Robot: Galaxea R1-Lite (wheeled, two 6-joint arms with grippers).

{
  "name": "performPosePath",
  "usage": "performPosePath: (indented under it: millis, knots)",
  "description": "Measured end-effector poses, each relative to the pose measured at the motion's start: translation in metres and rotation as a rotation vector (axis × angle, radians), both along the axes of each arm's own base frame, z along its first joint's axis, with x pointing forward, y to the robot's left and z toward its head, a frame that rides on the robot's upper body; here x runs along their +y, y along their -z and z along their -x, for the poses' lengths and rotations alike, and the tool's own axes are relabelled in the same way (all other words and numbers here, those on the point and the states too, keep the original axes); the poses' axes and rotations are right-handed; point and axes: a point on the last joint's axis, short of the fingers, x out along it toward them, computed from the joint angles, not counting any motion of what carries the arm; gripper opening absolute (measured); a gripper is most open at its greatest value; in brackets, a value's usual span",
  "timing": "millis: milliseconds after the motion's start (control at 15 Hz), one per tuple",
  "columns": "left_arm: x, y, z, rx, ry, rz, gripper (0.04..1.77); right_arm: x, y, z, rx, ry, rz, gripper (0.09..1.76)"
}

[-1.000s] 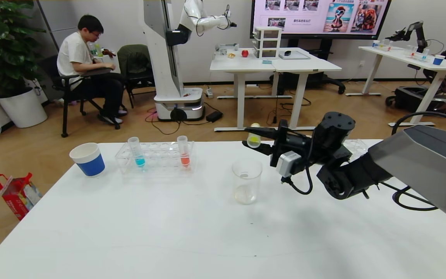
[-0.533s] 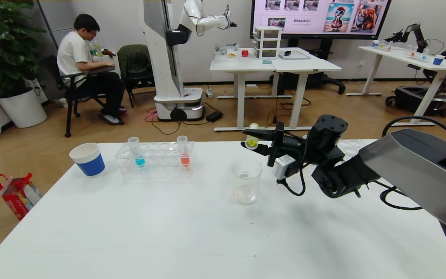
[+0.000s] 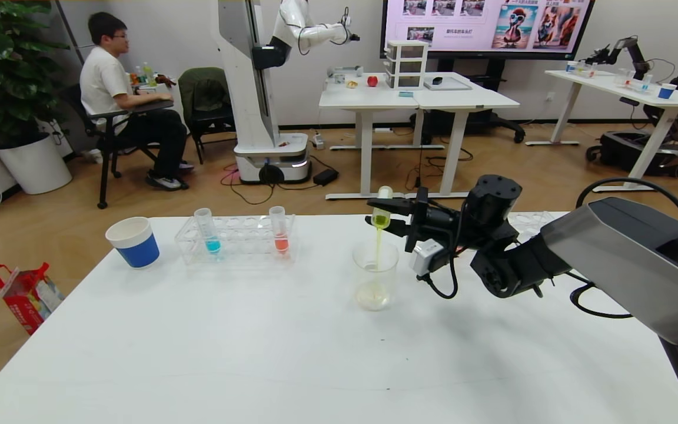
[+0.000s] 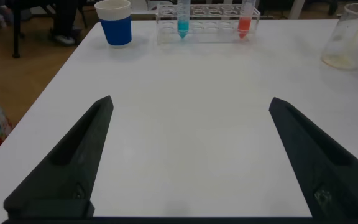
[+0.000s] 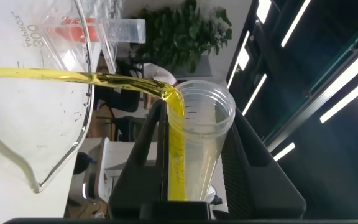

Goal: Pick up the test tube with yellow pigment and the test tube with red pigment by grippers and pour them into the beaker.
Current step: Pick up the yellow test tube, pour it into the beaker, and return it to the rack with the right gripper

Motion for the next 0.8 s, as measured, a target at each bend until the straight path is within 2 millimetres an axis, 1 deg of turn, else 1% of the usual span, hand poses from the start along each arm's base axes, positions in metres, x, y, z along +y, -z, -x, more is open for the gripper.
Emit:
performPosePath:
  millis: [467, 800]
  knots:
    - [0.0000, 0.0000, 0.0000, 0.000, 0.000, 0.000, 1.75, 0.0002, -0.0023, -0.0018, -0.039, -0.002, 0.005, 0.50]
    - [0.0000, 0.0000, 0.0000, 0.000, 0.000, 0.000, 1.75, 0.0018, -0.0011, -0.0005, -0.103, -0.025, 0.031, 0.50]
